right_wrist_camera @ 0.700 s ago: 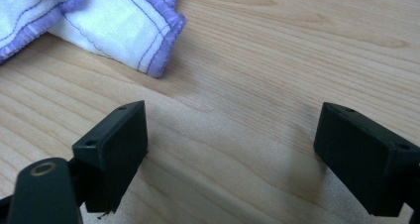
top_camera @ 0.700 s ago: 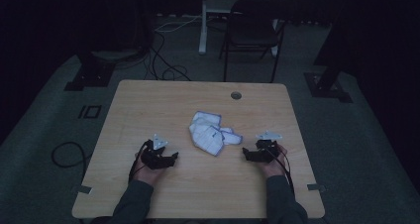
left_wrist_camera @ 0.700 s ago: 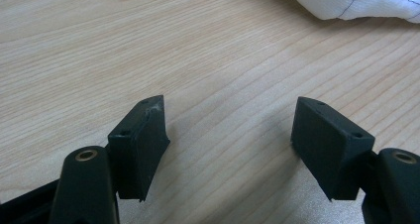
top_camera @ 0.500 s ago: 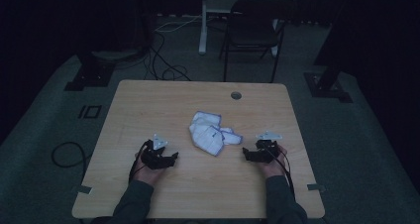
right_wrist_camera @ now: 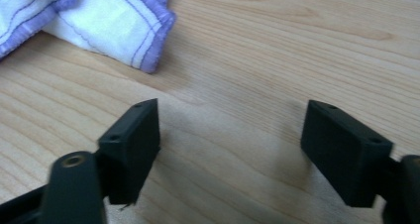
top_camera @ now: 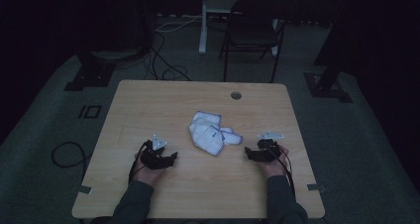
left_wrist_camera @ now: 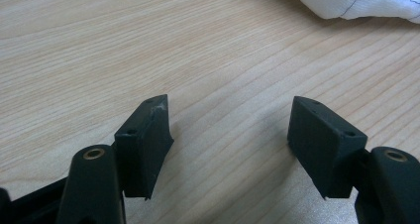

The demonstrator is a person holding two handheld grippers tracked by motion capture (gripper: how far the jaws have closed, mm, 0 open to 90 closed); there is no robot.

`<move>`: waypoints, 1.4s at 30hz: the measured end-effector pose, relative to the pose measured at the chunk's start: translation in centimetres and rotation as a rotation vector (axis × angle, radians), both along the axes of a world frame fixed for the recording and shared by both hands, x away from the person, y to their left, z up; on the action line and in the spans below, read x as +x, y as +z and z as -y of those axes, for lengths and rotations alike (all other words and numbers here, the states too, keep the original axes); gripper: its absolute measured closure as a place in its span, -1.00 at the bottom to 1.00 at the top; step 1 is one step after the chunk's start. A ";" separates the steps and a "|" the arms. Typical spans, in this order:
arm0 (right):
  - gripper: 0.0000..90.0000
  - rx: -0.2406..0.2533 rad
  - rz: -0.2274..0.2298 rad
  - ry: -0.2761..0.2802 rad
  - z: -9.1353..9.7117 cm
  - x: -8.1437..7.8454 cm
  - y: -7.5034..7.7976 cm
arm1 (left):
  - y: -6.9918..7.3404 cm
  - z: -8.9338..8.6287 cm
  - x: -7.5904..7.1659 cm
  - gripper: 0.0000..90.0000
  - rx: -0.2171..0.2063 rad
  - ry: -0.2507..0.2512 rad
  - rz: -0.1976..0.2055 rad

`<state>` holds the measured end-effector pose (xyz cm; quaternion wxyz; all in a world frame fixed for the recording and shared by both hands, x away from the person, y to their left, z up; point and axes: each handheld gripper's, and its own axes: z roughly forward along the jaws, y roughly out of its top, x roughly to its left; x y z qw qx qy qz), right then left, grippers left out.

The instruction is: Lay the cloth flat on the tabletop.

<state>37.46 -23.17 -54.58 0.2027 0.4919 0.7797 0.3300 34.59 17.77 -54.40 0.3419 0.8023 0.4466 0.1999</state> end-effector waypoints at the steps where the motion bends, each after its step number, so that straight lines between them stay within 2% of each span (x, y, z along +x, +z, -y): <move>1: -0.31 0.002 0.002 -0.003 0.1 0.0 0.0 | 0.0 0.0 0.0 -0.24 0.001 0.001 -0.002; 3: -0.12 0.018 0.007 -0.011 0.3 0.0 0.2 | 0.1 0.0 0.0 -0.22 0.002 0.003 -0.005; 4: -0.12 0.018 0.007 -0.011 0.3 0.0 0.2 | 0.1 0.0 0.0 -0.22 0.002 0.004 -0.005; 6: 0.01 0.034 0.008 -0.008 0.3 -0.1 0.3 | 0.1 -0.1 0.0 -0.20 0.003 0.004 -0.006; 15: 0.23 0.060 0.056 0.016 -0.3 -0.4 1.0 | 0.2 -0.3 0.1 -0.09 0.006 0.009 -0.010; 24: 0.43 0.108 0.057 0.048 -0.7 -0.2 1.4 | 0.4 -0.5 0.0 0.18 -0.001 0.016 -0.022; 30: 0.47 0.119 0.061 0.070 -1.5 0.2 1.7 | 0.5 -0.3 -0.2 0.27 -0.010 0.005 -0.035; 35: 0.48 0.115 0.057 0.077 -2.0 0.6 1.6 | 1.0 0.3 -0.5 0.27 -0.005 -0.025 -0.021; 42: 0.39 0.122 0.045 0.066 -2.3 1.1 1.1 | 1.9 1.2 -0.8 0.26 -0.024 -0.064 0.005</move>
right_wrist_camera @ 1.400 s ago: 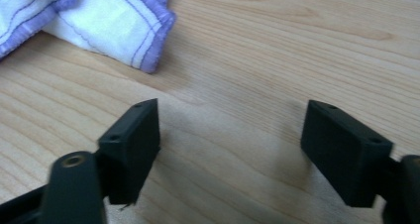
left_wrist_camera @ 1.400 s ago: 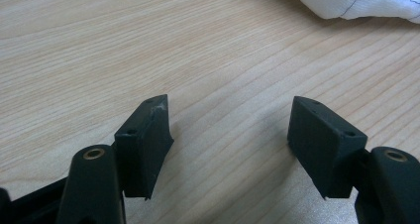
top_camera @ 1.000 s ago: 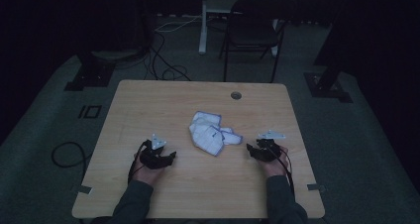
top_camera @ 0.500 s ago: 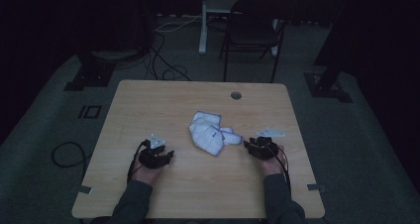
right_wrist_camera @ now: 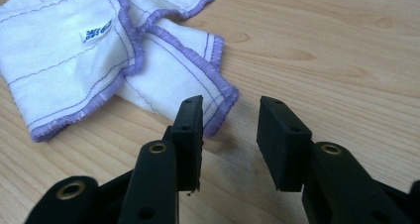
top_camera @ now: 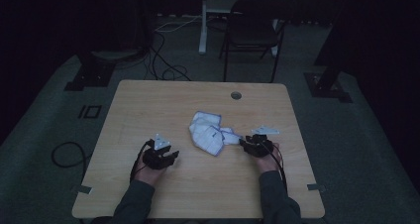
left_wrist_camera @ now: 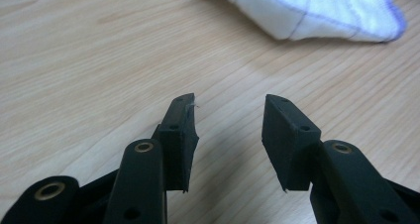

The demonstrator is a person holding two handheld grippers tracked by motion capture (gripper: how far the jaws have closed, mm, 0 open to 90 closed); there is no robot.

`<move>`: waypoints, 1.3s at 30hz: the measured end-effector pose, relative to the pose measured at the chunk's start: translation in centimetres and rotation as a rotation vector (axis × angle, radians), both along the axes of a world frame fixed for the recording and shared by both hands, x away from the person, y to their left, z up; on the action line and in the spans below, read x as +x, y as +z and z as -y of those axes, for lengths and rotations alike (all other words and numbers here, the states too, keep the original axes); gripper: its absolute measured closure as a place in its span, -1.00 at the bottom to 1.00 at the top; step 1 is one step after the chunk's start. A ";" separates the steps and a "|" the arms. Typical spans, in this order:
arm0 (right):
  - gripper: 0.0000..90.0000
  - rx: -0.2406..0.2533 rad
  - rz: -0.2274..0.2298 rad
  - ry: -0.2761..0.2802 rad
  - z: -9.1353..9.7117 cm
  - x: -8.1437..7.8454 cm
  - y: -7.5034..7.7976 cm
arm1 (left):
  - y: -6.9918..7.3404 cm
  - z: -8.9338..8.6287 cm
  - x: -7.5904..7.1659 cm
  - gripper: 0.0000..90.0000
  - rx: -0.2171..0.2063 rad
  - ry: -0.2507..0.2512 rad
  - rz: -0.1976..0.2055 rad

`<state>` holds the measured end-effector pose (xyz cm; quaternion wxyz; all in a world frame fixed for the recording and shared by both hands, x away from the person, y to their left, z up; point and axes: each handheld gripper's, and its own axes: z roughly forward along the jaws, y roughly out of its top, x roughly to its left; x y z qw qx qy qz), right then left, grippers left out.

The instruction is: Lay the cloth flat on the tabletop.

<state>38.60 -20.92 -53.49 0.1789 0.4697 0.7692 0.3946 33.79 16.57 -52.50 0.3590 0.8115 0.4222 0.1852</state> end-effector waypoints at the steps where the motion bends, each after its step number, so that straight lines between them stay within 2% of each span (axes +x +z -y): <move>1: 0.38 0.005 -0.002 0.001 0.0 0.1 -0.1 | 0.1 0.2 0.0 0.26 -0.002 -0.005 0.002; 6: 0.39 0.019 -0.008 0.006 -0.1 0.2 -0.2 | 0.4 1.3 0.0 0.24 -0.003 -0.038 0.011; 12: 0.41 0.033 -0.016 0.003 -0.1 0.4 -0.4 | 0.9 3.4 0.3 0.21 0.011 -0.093 0.034; 18: 0.49 0.027 -0.012 0.006 -0.3 0.4 -0.5 | 1.6 5.1 0.6 0.20 0.010 -0.135 0.052; 26: 0.64 0.016 -0.006 0.004 -0.4 0.4 -0.4 | 2.0 7.8 1.4 0.19 0.025 -0.201 0.070; 34: 0.77 0.004 0.000 0.002 -0.6 0.4 -0.4 | 1.9 9.9 2.3 0.19 0.045 -0.239 0.070; 39: 0.93 0.000 0.010 0.009 -0.6 0.2 -0.2 | 1.9 11.1 2.8 0.19 0.056 -0.252 0.075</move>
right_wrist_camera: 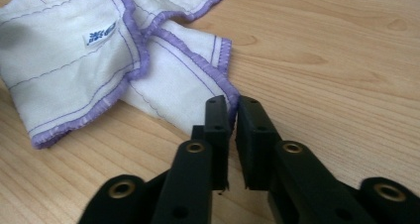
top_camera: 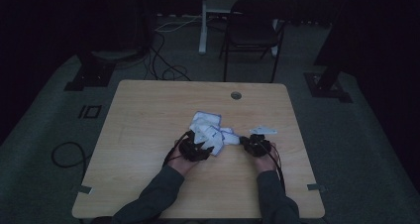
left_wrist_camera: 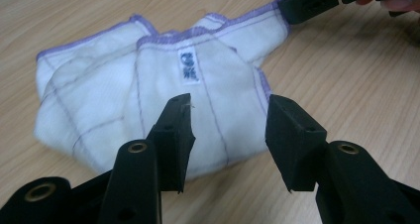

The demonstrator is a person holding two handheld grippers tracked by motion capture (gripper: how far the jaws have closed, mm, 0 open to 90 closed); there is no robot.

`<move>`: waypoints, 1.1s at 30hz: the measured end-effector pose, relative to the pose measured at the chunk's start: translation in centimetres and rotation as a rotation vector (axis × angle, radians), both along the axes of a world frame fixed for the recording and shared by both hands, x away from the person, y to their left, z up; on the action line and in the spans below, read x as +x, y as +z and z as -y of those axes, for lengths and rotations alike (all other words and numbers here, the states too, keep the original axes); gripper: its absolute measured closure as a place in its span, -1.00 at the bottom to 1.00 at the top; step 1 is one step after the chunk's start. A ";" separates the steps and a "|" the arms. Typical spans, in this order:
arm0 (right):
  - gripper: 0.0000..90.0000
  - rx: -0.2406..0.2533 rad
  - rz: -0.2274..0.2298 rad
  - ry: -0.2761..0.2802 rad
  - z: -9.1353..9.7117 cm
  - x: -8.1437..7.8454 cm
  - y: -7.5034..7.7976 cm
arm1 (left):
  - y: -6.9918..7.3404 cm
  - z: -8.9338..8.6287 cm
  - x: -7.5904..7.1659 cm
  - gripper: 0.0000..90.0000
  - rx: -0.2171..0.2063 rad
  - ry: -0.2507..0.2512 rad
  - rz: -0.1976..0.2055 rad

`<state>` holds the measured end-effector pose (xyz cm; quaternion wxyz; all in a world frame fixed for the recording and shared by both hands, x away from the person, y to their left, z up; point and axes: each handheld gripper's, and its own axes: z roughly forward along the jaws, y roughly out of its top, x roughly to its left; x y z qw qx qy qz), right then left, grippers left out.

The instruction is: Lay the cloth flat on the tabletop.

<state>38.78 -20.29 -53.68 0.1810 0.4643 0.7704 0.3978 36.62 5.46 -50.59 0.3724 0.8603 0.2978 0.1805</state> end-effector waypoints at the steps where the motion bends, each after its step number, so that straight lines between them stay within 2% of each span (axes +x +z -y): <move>1: 0.96 -0.002 0.005 0.001 0.0 0.0 0.0 | 0.0 0.2 0.1 0.19 0.001 -0.003 0.002; 11: 0.99 -0.015 0.030 0.019 -0.3 -0.5 0.5 | -0.2 1.6 1.1 0.19 0.013 -0.004 -0.002; 13: 0.99 -0.021 0.039 0.026 -0.4 -0.7 0.7 | -0.5 2.5 1.6 0.19 0.024 0.002 -0.003; 23: 0.99 -0.030 0.057 0.037 -0.5 -1.0 1.0 | -0.4 4.1 2.7 0.19 0.034 0.029 0.008; 26: 1.00 -0.033 0.058 0.040 -0.5 -1.1 1.1 | -0.7 4.7 3.2 0.21 0.057 0.045 0.007; 29: 0.99 -0.035 0.060 0.040 -0.5 -1.1 1.1 | -0.9 4.8 3.5 0.32 0.065 0.058 -0.002; 30: 0.99 -0.035 0.060 0.040 -0.5 -1.2 1.1 | -1.1 4.7 3.6 0.43 0.085 0.068 -0.009; 33: 0.99 -0.040 0.061 0.038 -0.5 -1.2 1.1 | -1.2 4.4 3.7 0.76 0.085 0.078 -0.016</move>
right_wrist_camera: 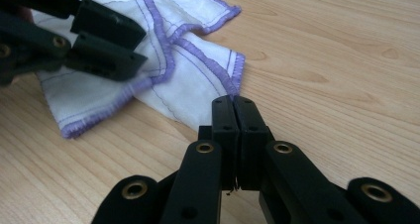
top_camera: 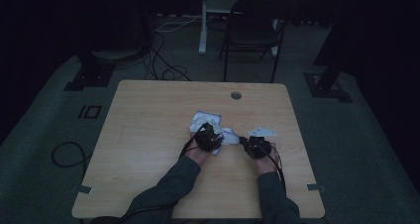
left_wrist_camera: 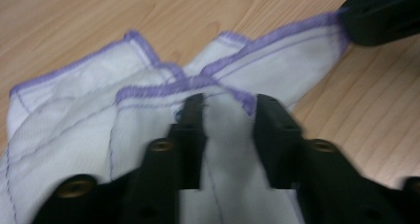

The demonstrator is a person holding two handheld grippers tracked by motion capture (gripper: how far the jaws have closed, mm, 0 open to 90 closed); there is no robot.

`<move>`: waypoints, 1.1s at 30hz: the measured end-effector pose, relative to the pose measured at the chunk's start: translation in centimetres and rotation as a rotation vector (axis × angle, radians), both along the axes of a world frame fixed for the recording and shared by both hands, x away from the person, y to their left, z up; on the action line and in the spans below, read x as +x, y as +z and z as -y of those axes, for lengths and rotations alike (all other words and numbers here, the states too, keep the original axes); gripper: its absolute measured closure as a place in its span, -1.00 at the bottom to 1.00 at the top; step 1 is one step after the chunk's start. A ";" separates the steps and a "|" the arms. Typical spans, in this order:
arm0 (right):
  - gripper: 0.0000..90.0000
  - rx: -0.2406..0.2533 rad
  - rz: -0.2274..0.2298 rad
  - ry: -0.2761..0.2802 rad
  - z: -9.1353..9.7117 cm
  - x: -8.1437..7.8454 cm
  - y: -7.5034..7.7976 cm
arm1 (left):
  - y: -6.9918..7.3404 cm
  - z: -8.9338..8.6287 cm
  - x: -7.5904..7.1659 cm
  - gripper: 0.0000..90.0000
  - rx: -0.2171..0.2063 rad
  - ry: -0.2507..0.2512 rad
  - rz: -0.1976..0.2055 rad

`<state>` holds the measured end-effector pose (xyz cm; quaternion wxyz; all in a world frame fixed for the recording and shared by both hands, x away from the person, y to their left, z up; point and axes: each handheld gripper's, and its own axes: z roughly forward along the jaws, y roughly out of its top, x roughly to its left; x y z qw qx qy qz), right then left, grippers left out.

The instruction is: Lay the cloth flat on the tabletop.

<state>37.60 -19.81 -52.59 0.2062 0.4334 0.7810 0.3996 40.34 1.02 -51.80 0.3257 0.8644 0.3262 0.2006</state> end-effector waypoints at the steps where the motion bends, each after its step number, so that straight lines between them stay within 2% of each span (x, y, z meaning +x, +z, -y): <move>1: 0.99 -0.003 0.001 0.000 0.0 0.0 0.0 | 0.0 -0.2 0.0 0.87 -0.002 0.002 -0.002; 2: 0.99 -0.003 0.001 0.000 0.0 0.0 0.0 | 0.1 -0.4 0.0 0.87 -0.003 0.007 0.001; 3: 0.99 -0.002 0.003 0.000 0.1 0.0 0.0 | 0.2 -0.7 0.1 0.99 -0.002 0.011 0.000; 6: 0.99 -0.001 0.004 -0.002 0.1 -0.1 0.0 | 0.3 -1.0 0.1 1.00 0.002 0.009 0.002; 10: 0.99 0.000 0.003 -0.004 0.2 -0.1 0.1 | 0.9 -1.9 -0.2 1.00 -0.020 0.017 0.015; 11: 0.99 -0.002 0.005 -0.004 0.3 -0.1 0.1 | 1.2 -2.7 -0.3 1.00 -0.042 0.030 0.023; 14: 1.00 0.002 0.005 -0.006 0.3 -0.2 0.1 | 1.7 -3.6 -0.4 1.00 -0.056 0.046 0.028; 15: 1.00 0.003 0.009 -0.007 0.4 -0.4 0.2 | 2.1 -4.6 -0.6 1.00 -0.074 0.063 0.033; 16: 1.00 0.003 0.009 -0.007 0.4 -0.4 0.2 | 2.1 -4.6 -0.6 1.00 -0.074 0.063 0.033; 17: 1.00 0.006 0.010 -0.007 0.5 -0.6 0.3 | 2.5 -5.6 -0.8 1.00 -0.086 0.085 0.041; 18: 1.00 0.006 0.010 -0.007 0.5 -0.6 0.3 | 2.5 -5.6 -0.8 1.00 -0.086 0.085 0.041; 19: 1.00 0.010 0.013 -0.011 0.7 -0.8 0.4 | 2.8 -6.6 -1.0 1.00 -0.100 0.103 0.048; 20: 1.00 0.010 0.013 -0.011 0.7 -0.8 0.4 | 2.8 -6.6 -1.0 1.00 -0.100 0.103 0.048; 23: 1.00 0.012 0.018 -0.010 0.8 -1.2 0.7 | 3.2 -8.4 -1.5 1.00 -0.122 0.141 0.058; 24: 1.00 0.012 0.018 -0.010 0.8 -1.2 0.7 | 3.2 -8.4 -1.5 1.00 -0.122 0.141 0.058; 25: 1.00 0.009 0.020 -0.004 0.7 -1.6 0.9 | 3.2 -9.2 -1.9 1.00 -0.137 0.158 0.058; 26: 1.00 0.009 0.020 -0.004 0.7 -1.6 0.9 | 3.2 -9.2 -1.9 1.00 -0.137 0.158 0.058; 27: 1.00 0.005 0.025 0.003 0.6 -2.0 1.0 | 3.0 -10.0 -2.2 1.00 -0.141 0.172 0.057; 33: 1.00 -0.003 0.031 0.016 0.6 -3.0 1.3 | 2.4 -11.6 -3.1 1.00 -0.136 0.203 0.044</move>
